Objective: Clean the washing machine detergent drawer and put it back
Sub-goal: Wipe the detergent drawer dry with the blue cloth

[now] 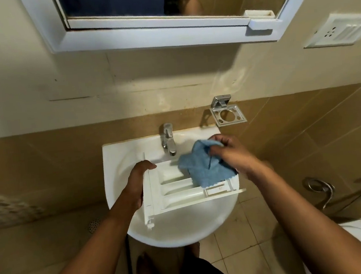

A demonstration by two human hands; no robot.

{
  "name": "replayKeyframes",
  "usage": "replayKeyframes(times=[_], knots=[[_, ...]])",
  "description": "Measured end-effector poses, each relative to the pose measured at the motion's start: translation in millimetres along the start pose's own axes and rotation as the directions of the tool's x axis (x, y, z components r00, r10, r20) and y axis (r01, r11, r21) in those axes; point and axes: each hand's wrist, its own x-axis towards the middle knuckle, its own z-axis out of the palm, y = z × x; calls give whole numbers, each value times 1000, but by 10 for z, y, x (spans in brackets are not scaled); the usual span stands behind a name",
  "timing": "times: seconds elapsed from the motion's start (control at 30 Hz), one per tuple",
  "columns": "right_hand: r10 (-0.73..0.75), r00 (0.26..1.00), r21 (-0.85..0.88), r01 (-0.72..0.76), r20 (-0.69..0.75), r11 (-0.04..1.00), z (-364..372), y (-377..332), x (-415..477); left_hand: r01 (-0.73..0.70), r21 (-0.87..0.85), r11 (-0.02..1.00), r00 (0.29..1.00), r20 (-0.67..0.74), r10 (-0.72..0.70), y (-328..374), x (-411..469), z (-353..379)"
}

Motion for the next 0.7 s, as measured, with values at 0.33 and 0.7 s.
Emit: replayKeyframes(times=[0.33, 0.7], knots=[[40, 995, -128, -52, -90, 990, -99, 143, 109, -41, 17, 999, 995, -95, 42, 5, 44, -138], [57, 996, -46, -61, -68, 997, 339, 656, 233, -69, 355, 932, 964, -218, 154, -156, 308, 29]])
